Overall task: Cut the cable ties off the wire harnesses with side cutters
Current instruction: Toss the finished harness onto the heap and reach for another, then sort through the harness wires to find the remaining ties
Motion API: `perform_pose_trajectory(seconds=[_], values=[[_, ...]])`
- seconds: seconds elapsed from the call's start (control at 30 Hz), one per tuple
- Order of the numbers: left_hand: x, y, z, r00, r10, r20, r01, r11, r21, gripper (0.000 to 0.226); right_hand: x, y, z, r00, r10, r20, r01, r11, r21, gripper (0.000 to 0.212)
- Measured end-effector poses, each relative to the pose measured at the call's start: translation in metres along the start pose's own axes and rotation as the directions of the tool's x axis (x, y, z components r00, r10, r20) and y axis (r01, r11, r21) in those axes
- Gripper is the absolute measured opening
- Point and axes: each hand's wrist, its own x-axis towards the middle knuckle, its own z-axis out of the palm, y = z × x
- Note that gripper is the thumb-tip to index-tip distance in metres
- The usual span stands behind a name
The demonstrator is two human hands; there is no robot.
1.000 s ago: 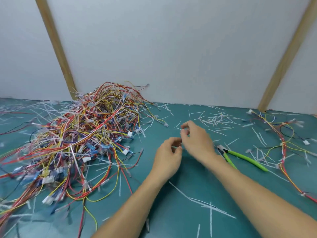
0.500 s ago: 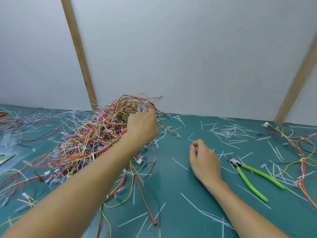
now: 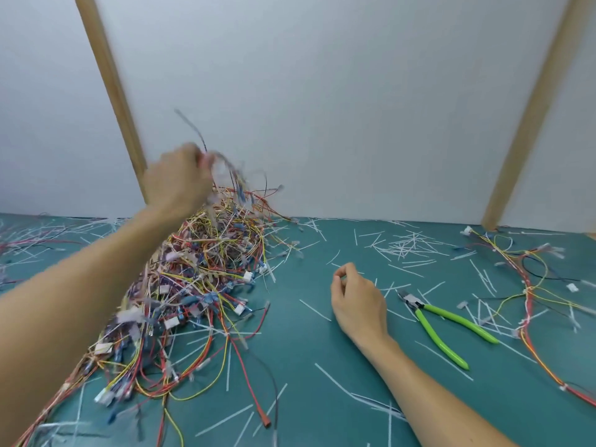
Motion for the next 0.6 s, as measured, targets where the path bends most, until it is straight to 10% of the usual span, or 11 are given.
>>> perform_pose_trajectory(seconds=[0.07, 0.13, 0.23, 0.43, 0.6], values=[[0.016, 0.012, -0.018, 0.985, -0.07, -0.161, 0.03, 0.97, -0.24, 0.03, 0.002, 0.001, 0.001, 1.0, -0.001, -0.013, 0.001, 1.0, 0.008, 0.01], [0.011, 0.032, -0.019, 0.992, 0.099, 0.082, -0.076, 0.967, -0.244, 0.021, 0.001, 0.0, 0.0, 0.999, 0.003, -0.032, -0.002, 0.999, 0.038, 0.01], [-0.028, 0.064, -0.002, 0.723, 0.37, 0.583, -0.418, 0.907, -0.057, 0.018, -0.004, -0.005, -0.004, 0.995, -0.019, -0.095, 0.029, 0.993, 0.111, 0.005], [-0.103, 0.076, 0.019, 0.403, 0.522, 0.752, -0.645, 0.745, -0.171, 0.02, -0.014, -0.038, -0.024, 0.895, -0.397, -0.206, 0.419, 0.905, 0.077, 0.074], [-0.112, 0.039, 0.008, 0.475, 0.648, 0.595, -0.488, 0.757, -0.435, 0.036, 0.001, -0.066, -0.026, 0.912, -0.378, 0.157, 0.382, 0.924, 0.004, 0.048]])
